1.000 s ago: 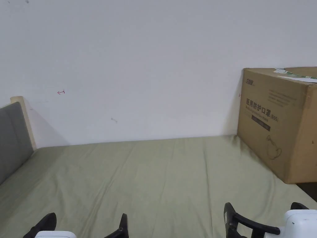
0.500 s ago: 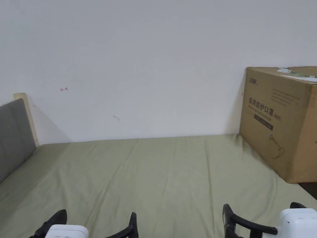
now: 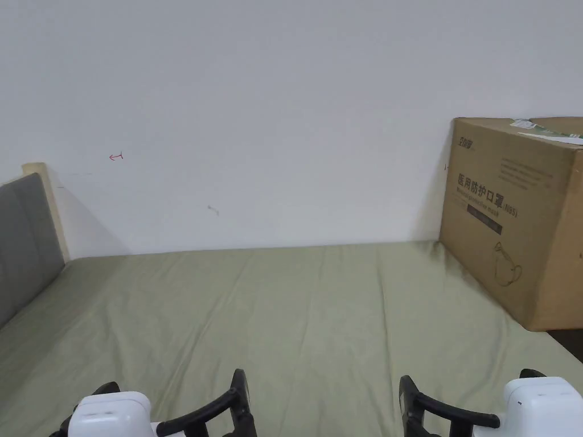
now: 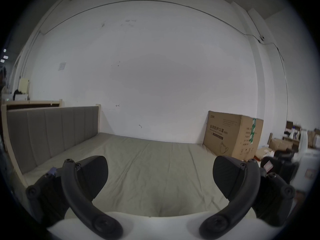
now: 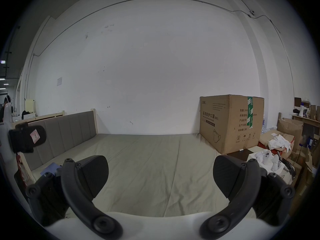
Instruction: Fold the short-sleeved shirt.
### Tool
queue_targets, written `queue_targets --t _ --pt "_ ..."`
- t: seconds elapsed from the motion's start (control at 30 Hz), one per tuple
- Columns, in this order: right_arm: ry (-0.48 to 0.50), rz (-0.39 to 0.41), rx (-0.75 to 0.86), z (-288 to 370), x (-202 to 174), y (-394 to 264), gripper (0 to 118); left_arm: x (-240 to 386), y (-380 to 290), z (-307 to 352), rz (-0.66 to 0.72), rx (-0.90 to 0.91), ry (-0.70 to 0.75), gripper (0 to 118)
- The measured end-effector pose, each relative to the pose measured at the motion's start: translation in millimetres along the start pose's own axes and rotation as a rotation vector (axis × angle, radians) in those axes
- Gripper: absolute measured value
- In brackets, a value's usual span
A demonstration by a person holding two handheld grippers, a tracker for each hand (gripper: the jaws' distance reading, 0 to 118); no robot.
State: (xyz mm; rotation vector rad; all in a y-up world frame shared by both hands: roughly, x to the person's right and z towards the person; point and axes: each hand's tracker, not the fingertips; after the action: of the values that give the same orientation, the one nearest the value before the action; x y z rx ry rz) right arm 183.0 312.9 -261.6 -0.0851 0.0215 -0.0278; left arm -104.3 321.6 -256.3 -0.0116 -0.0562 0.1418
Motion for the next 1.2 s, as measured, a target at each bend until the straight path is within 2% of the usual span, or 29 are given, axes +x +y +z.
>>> queue_targets --t 0.07,0.4,0.53,0.7,0.87,1.2 --pt "0.004 0.000 -0.004 -0.8 -0.1 -0.9 118 0.3 6.6 0.2 0.053 -0.016 0.010 118" --pt "0.013 0.024 -0.026 -3.2 -4.3 -5.6 118 4.0 30.0 -1.0 0.115 -0.045 0.040 118" --pt "0.018 0.035 -0.031 -4.4 -5.5 -6.0 118 4.8 31.5 -2.2 0.089 -0.105 -0.002 118" --pt "0.021 0.048 -0.035 -7.1 -7.3 -5.7 118 14.9 32.3 -4.0 0.038 -0.116 0.019 118" --pt "0.021 0.050 -0.031 -9.1 -7.7 -4.4 118 13.5 32.2 -6.8 0.080 -0.119 -0.035 118" --pt "0.013 0.038 -0.058 -12.3 -6.7 -11.4 118 14.6 29.1 -10.4 0.065 -0.147 -0.009 118"
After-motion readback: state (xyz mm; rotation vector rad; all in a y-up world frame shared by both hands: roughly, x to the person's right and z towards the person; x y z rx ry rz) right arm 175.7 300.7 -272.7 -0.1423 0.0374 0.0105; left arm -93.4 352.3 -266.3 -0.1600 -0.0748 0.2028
